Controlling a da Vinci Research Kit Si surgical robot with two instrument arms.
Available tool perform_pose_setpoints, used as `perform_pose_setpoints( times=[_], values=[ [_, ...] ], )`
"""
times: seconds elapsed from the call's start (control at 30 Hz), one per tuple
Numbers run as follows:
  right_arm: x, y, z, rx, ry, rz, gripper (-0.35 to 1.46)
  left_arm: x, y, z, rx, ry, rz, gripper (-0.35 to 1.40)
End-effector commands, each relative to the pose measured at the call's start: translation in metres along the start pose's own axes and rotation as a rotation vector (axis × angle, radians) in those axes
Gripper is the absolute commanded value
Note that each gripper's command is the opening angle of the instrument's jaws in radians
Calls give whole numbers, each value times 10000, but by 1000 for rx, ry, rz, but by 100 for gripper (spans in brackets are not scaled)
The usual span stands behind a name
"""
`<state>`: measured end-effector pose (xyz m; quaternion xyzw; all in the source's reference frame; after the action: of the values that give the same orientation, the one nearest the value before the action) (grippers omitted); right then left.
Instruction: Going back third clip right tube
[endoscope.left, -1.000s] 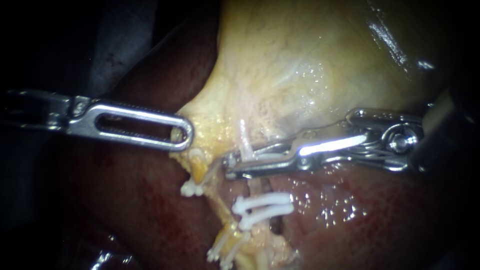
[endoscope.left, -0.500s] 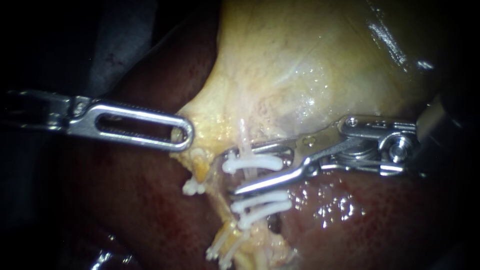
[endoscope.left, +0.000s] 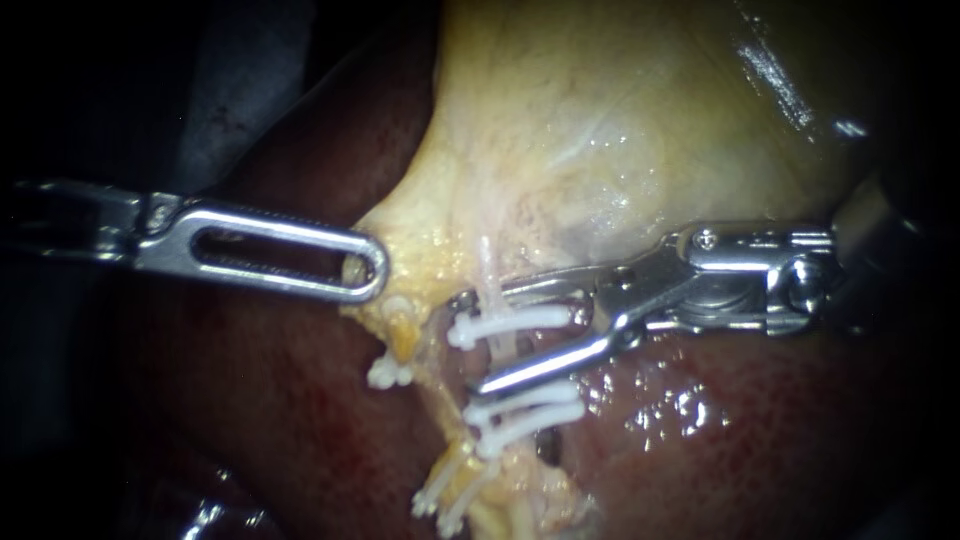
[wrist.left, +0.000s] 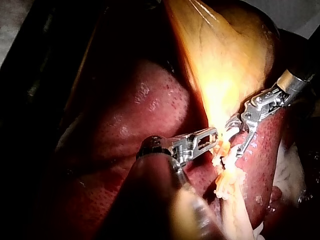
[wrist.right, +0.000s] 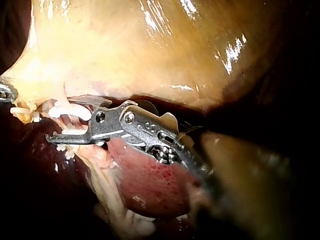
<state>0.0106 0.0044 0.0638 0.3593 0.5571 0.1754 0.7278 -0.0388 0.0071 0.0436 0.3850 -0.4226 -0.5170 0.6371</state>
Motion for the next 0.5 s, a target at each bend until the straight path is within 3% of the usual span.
perform_pose_setpoints(
  times=[0.03,0.23,0.5],
  values=[
    [0,0,1,0,0,-5,57,0,0,0,0,0,0,-35],
    [0,0,0,0,-1,-11,58,0,0,0,0,0,0,-35],
    [6,-1,-24,-23,9,-39,58,0,0,0,0,0,0,-35]
  ],
)
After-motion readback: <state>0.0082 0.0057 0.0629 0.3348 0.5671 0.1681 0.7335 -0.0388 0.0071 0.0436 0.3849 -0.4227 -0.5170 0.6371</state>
